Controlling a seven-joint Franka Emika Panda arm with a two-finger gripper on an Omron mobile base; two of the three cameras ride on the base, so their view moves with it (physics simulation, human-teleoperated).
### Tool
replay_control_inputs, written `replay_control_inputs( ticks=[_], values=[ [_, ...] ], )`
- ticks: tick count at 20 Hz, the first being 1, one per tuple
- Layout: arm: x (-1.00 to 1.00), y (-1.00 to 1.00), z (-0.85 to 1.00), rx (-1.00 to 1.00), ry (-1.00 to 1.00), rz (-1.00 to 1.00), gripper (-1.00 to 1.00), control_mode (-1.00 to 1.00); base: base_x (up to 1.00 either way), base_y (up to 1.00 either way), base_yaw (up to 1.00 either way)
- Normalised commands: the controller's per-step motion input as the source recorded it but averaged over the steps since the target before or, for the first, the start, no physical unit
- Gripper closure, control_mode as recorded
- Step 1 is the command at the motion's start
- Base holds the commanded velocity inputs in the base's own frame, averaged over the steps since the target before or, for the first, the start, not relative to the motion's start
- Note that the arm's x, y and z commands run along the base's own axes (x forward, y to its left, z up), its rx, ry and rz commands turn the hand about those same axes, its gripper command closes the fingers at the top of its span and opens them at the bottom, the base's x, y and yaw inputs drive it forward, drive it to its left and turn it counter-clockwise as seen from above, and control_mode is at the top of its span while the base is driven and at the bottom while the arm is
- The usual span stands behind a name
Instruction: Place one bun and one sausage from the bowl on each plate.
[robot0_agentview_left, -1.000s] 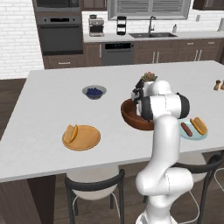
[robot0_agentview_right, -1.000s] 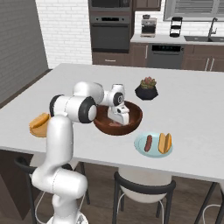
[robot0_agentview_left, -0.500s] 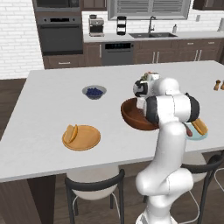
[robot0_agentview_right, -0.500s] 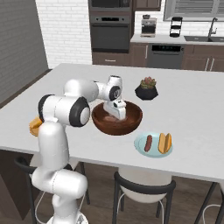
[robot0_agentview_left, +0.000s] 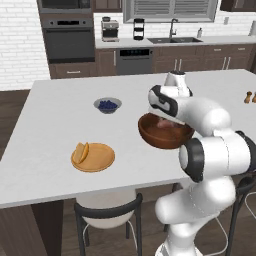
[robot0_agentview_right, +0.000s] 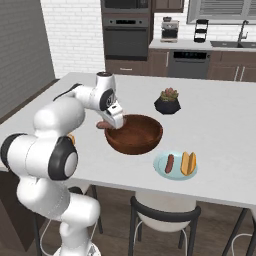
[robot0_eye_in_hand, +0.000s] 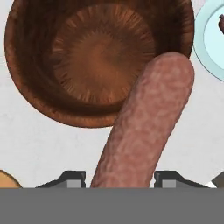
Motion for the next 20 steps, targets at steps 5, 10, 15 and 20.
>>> replay_control_inputs(
  ticks=[5,10,15,20],
  values=[
    [-0.49,0.99,0.89,0.00,-0.04,0.13,1.00,-1.00,0.00,0.00,0.00],
    [-0.28,1.00,0.33,0.00,0.00,0.16,1.00,-1.00,0.00,0.00,0.00],
    [-0.21,1.00,-0.10,0.00,0.00,0.18,1.00,-1.00,0.00,0.00,0.00],
    [0.06,0.85,-0.44,0.00,0.00,0.13,1.00,-1.00,0.00,0.00,0.00]
  ],
)
